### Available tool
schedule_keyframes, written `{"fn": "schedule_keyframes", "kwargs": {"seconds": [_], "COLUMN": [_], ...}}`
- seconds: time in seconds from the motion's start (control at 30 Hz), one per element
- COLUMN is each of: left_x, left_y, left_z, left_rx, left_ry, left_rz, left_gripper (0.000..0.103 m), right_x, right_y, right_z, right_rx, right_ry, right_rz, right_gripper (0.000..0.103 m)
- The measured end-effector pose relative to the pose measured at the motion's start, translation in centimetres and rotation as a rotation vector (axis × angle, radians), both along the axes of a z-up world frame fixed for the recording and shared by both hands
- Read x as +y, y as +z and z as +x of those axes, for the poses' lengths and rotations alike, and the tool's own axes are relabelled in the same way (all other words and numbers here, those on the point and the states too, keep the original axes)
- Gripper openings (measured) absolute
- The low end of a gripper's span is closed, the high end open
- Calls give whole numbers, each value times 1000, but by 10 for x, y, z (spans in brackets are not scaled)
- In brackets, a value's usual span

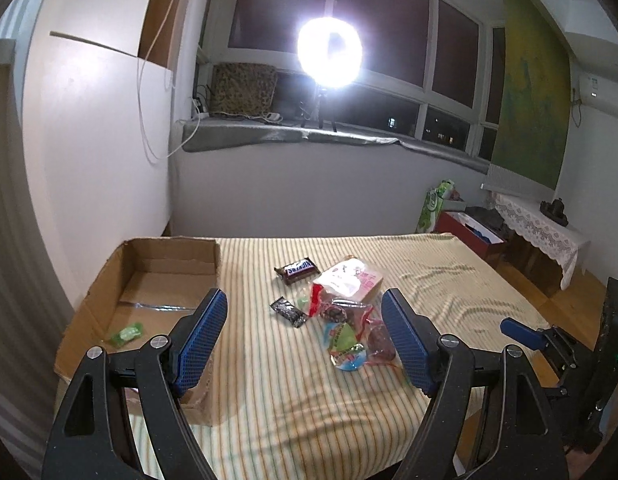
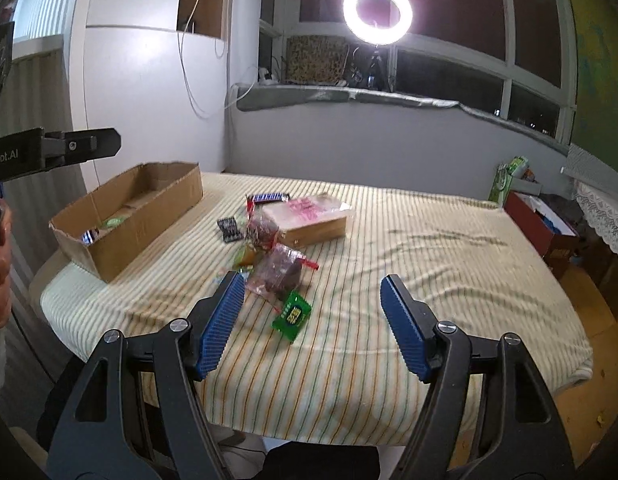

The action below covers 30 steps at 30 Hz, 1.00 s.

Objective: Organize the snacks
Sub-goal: 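Move both tools back over the remaining snacks on the bed, then grasp the green jelly cup with the left tool while the right tool grasps a green wrapper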

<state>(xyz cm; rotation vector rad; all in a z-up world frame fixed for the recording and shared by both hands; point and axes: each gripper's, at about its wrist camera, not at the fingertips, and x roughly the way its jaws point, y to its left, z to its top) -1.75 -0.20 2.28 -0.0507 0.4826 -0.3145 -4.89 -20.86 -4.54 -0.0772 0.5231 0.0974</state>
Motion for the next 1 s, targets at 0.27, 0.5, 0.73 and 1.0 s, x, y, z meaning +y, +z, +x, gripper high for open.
{"fn": "schedule_keyframes", "kwargs": {"seconds": [0.27, 0.5, 0.73, 1.0], "left_x": [-19, -40, -46, -57], "left_y": [-43, -104, -110, -116], "left_z": [22, 25, 33, 60], "left_rx": [96, 238, 263, 291], "left_ry": [-19, -71, -96, -125], "left_rz": [29, 75, 64, 64], "left_gripper": [79, 79, 79, 79], "right_x": [7, 12, 14, 11], "right_y": [-53, -76, -79, -79], "right_z": [23, 30, 48, 64], "right_rx": [111, 151, 167, 154], "right_ry": [39, 65, 97, 127], "right_rz": [-24, -51, -63, -41], "right_gripper": [73, 73, 65, 30]}}
